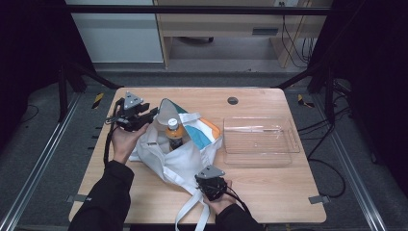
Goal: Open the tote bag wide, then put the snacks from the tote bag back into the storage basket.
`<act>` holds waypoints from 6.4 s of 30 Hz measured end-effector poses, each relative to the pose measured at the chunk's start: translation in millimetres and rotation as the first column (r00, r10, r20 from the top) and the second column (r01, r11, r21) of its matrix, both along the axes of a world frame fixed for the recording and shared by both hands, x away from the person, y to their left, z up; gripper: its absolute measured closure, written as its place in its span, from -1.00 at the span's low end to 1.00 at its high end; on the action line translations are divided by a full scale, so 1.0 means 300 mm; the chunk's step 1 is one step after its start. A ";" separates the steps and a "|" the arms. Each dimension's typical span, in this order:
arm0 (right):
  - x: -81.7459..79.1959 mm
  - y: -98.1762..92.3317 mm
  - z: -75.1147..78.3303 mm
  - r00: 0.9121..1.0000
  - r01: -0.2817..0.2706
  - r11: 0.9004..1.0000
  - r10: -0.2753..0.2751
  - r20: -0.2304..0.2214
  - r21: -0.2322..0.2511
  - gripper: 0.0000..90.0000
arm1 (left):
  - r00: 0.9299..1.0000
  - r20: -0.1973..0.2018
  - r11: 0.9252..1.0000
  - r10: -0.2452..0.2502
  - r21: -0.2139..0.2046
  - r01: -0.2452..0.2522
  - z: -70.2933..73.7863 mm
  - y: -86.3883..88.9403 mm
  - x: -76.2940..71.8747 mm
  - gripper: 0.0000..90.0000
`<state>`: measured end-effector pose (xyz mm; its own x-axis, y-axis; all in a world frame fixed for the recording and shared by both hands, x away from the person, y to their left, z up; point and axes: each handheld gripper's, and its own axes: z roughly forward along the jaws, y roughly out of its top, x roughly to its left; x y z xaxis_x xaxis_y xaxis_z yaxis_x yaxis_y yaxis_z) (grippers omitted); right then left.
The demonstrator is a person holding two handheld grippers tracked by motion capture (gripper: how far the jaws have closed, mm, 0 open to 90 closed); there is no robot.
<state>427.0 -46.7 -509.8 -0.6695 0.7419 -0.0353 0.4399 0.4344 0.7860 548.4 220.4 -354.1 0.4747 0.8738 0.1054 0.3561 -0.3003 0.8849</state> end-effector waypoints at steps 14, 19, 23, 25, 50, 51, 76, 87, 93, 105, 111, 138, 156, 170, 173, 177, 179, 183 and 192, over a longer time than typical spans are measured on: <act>0.001 0.000 0.000 1.000 0.001 1.000 -0.001 -0.003 0.004 1.00 | 0.999 -0.038 0.997 0.008 0.076 -0.005 -0.118 -0.012 0.028 0.52; 0.001 0.000 0.000 1.000 0.000 1.000 0.000 -0.004 0.003 1.00 | 0.999 -0.035 0.996 0.018 0.087 -0.015 -0.147 -0.036 0.062 0.75; 0.001 0.000 0.000 1.000 -0.002 1.000 0.002 -0.001 0.002 1.00 | 0.997 -0.065 0.994 0.029 0.108 -0.022 -0.171 -0.051 0.080 0.82; 0.001 0.000 0.000 1.000 -0.002 1.000 0.002 -0.001 0.002 1.00 | 0.996 -0.084 0.992 0.036 0.121 -0.026 -0.189 -0.053 0.090 0.82; 0.015 0.000 0.060 1.000 -0.009 0.999 0.009 0.001 0.053 0.83 | 0.993 -0.117 0.998 0.033 0.060 -0.026 -0.182 0.045 -0.060 0.28; 0.016 -0.003 0.071 1.000 -0.012 0.998 0.012 0.006 0.062 0.81 | 0.993 -0.111 0.999 0.026 0.036 -0.023 -0.176 0.056 -0.086 0.28; 0.139 -0.015 0.307 0.976 0.097 0.986 -0.121 0.182 0.133 0.49 | 0.990 -0.143 0.999 -0.001 -0.048 -0.006 -0.278 -0.014 -0.315 0.07; 0.165 0.029 0.277 0.977 0.124 0.991 -0.130 0.171 0.047 0.44 | 0.986 -0.168 1.000 -0.001 -0.017 -0.002 -0.295 -0.056 -0.320 0.13; 0.176 0.044 0.264 0.976 0.145 0.989 -0.145 0.165 0.013 0.58 | 0.970 -0.240 1.000 0.019 0.011 -0.017 -0.313 -0.049 -0.310 0.44; 0.203 -0.010 0.271 0.962 0.223 0.975 -0.223 0.157 0.014 0.89 | 0.945 -0.326 0.997 -0.001 0.071 0.026 -0.337 -0.036 -0.310 0.96; 0.227 -0.043 0.259 0.955 0.259 0.966 -0.257 0.145 0.007 0.90 | 0.936 -0.352 0.997 0.000 0.068 0.026 -0.345 -0.002 -0.317 0.96; 0.242 -0.071 0.199 0.957 0.270 0.962 -0.272 0.102 0.035 0.68 | 0.961 -0.278 0.999 -0.011 0.048 0.025 -0.338 0.005 -0.332 0.68; 0.129 -0.171 0.323 0.973 0.148 0.971 -0.177 0.146 0.190 0.09 | 0.995 -0.094 0.998 -0.022 -0.057 0.017 -0.214 0.035 -0.381 0.12; 0.040 -0.316 0.306 0.977 0.132 0.971 -0.161 0.139 0.201 -0.03 | 0.999 -0.041 0.996 -0.020 -0.083 0.016 -0.147 0.046 -0.379 -0.11; 0.025 -0.346 0.304 0.978 0.136 0.970 -0.165 0.132 0.201 -0.06 | 0.999 -0.030 0.995 -0.023 -0.094 0.020 -0.131 0.047 -0.372 -0.13; 0.004 -0.382 0.304 0.976 0.138 0.970 -0.167 0.137 0.199 -0.10 | 0.999 -0.021 0.994 -0.033 -0.101 0.031 -0.113 0.041 -0.360 -0.15; -0.007 -0.398 0.299 0.976 0.140 0.971 -0.168 0.136 0.194 -0.11 | 0.999 -0.017 0.994 -0.039 -0.098 0.038 -0.106 0.035 -0.355 -0.16; -0.023 -0.424 0.285 0.978 0.138 0.973 -0.164 0.132 0.183 -0.14 | 0.999 -0.006 0.995 -0.047 -0.092 0.046 -0.095 0.023 -0.346 -0.17; -0.046 -0.471 0.264 0.978 0.138 0.973 -0.163 0.128 0.185 -0.16 | 0.998 0.007 0.994 -0.060 -0.094 0.060 -0.073 -0.014 -0.300 -0.18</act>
<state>413.0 -188.1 -430.6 -0.5471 0.8369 0.0171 0.3688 0.2227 0.9024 458.5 216.3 -376.0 0.5263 0.8499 0.0266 0.3359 -0.2365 0.9117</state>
